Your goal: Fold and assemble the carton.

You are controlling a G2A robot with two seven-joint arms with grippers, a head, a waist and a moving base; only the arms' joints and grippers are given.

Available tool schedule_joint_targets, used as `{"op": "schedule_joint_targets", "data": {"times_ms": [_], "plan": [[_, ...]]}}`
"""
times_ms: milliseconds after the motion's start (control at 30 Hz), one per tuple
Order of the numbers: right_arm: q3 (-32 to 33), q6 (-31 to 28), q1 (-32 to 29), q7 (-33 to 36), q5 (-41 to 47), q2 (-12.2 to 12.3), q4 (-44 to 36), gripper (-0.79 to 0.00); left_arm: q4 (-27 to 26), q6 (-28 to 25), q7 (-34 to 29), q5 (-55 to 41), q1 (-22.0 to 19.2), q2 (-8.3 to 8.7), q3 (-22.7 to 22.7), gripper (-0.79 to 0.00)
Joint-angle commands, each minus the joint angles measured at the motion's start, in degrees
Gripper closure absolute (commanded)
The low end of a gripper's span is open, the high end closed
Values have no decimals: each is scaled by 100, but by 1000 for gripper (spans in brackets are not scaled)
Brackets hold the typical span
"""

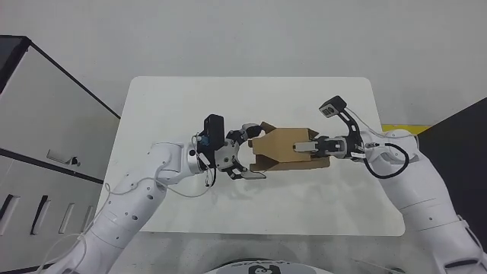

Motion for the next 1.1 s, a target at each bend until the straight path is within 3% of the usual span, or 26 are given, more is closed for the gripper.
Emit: {"op": "schedule_joint_targets", "data": {"times_ms": [0, 567, 1067], "plan": [[-7, 5, -2, 5, -9, 16, -11, 0, -11, 21, 31, 36, 13, -1, -4, -785], [-78, -12, -34, -11, 21, 139, -143, 0, -51, 107, 140, 207, 72, 3, -70, -785], [-44, -380, -124, -380, 153, 185, 46, 0, -162, -17, 144, 122, 260, 42, -188, -785]]}}
